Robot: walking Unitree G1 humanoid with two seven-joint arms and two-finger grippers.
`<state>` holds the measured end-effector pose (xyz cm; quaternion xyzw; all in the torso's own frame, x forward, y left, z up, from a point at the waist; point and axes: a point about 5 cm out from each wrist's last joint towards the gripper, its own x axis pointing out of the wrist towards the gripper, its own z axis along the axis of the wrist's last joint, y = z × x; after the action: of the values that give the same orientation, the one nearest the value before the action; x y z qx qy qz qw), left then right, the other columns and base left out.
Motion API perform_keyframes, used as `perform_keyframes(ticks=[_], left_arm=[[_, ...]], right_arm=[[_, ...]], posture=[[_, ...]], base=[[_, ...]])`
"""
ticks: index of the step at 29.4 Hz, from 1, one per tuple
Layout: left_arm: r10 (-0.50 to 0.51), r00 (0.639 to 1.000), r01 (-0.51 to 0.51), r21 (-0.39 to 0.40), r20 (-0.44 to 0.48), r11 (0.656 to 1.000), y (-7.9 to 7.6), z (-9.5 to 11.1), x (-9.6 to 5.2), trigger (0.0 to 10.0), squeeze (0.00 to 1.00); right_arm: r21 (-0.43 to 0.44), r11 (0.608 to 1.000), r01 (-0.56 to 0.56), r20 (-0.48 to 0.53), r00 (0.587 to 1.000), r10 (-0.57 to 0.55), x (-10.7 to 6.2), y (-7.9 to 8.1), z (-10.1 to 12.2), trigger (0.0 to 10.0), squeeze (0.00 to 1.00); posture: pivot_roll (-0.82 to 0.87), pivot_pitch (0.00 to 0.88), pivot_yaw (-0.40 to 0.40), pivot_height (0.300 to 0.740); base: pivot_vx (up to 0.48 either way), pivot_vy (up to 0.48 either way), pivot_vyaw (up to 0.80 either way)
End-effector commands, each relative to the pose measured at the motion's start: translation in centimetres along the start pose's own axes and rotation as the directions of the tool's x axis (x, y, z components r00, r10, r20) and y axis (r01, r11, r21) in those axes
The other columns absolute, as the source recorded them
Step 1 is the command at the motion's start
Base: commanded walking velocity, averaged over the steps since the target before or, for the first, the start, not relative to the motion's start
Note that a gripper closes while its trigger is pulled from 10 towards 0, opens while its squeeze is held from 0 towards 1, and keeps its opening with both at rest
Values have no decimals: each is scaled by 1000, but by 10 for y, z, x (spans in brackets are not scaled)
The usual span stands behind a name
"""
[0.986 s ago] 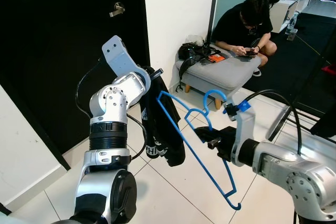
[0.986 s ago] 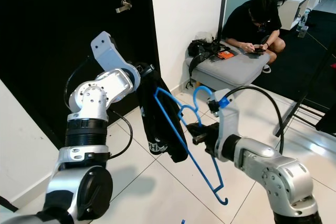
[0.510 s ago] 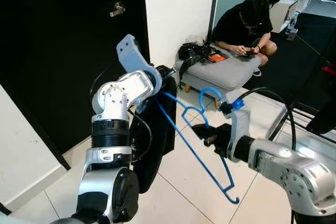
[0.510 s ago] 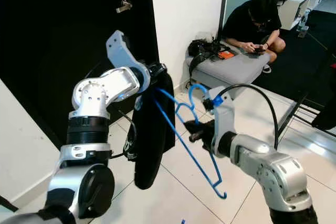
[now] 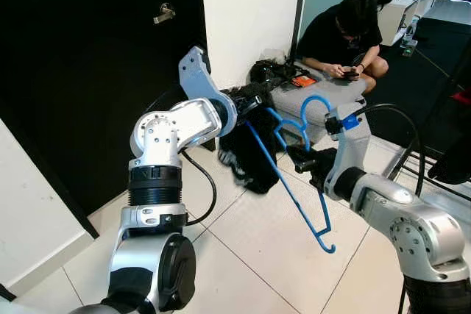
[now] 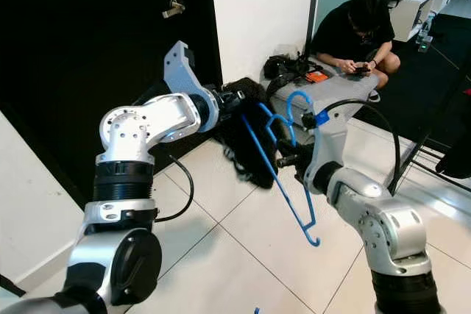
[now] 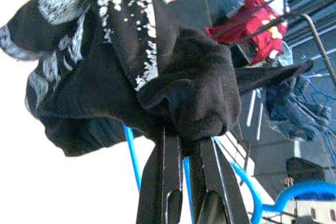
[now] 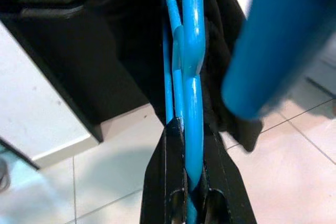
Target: Hang hanger
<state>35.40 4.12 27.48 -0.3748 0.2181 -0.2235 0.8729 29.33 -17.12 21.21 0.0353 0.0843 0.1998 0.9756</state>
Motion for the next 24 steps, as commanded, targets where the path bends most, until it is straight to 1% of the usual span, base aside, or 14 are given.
perform_keyframes(ticks=[1, 3, 5, 7, 10, 12, 13, 18, 19, 20, 21, 22, 23, 24], left_arm=[[-135, 981, 130, -46, -140, 990, -22, -39, 8, 10000, 0], [-255, 946, 236, -114, -202, 965, -35, -49, 5, 10000, 0], [-292, 932, 267, -139, -214, 954, -40, -51, 4, 10000, 0], [-366, 912, 331, -193, -187, 924, -49, -45, 2, 10000, 0], [-383, 907, 347, -205, -173, 915, -51, -41, 1, 10000, 0], [-401, 909, 376, -187, -115, 907, -53, -28, -2, 10000, 0], [-427, 903, 415, -163, -46, 895, -55, -11, -7, 10000, 0], [-442, 897, 438, -149, 5, 887, -55, 1, -12, 10000, 0], [-448, 893, 449, -145, 40, 882, -55, 9, -15, 10000, 0], [-437, 893, 448, -135, 104, 884, -52, 24, -19, 10000, 0], [-437, 893, 448, -135, 104, 884, -52, 24, -19, 10000, 0], [-424, 893, 443, -129, 154, 887, -48, 36, -23, 10000, 0], [-383, 900, 413, -125, 208, 902, -40, 49, -25, 10000, 0], [-383, 900, 413, -125, 208, 902, -40, 49, -25, 10000, 0]], right_arm=[[-3, 1000, 27, 88, 996, -26, 2, -3, 15, 10000, 0], [-10, 999, 34, 94, 995, -33, 4, -2, 16, 10000, 0], [-16, 999, 38, 94, 995, -36, 5, -2, 16, 10000, 0], [-32, 999, 42, 86, 996, -39, 8, 0, 14, 10000, 0], [-36, 998, 43, 84, 996, -39, 8, 1, 13, 10000, 0], [-66, 997, 48, 57, 997, -45, 11, 4, 6, 10000, 0], [-105, 991, 78, 20, 997, -77, 14, 3, -2, 10000, 0], [-134, 984, 115, -6, 993, -117, 15, -1, -8, 10000, 0], [-140, 980, 141, -18, 989, -144, 16, -5, -10, 10000, 0], [-168, 969, 182, -45, 980, -192, 16, -10, -15, 10000, 0], [-168, 969, 182, -45, 980, -192, 16, -10, -15, 10000, 0], [-190, 959, 210, -65, 972, -225, 16, -14, -19, 10000, 0], [-200, 952, 233, -86, 963, -254, 16, -16, -24, 10000, 0], [-200, 952, 233, -86, 963, -254, 16, -16, -24, 10000, 0]], posture=[[-34, 0, 34, 740], [-41, 0, 37, 740], [-41, 0, 37, 740], [-42, 0, 39, 740], [-42, 0, 39, 740], [-42, 0, 41, 740], [-40, 0, 42, 740], [-40, 0, 42, 740], [-39, 0, 43, 740], [-40, 0, 42, 740], [-40, 0, 42, 740], [-40, 0, 42, 740], [-38, 0, 41, 740], [-38, 0, 41, 740]], base=[[0, 0, 0], [0, 0, 0], [0, 0, 0], [0, 0, 0], [0, 0, 0], [0, 0, 0], [0, 0, 0], [0, 0, 0], [0, 0, 0], [0, 0, 0], [0, 0, 0], [0, 0, 0], [0, 0, 0], [0, 0, 0]])
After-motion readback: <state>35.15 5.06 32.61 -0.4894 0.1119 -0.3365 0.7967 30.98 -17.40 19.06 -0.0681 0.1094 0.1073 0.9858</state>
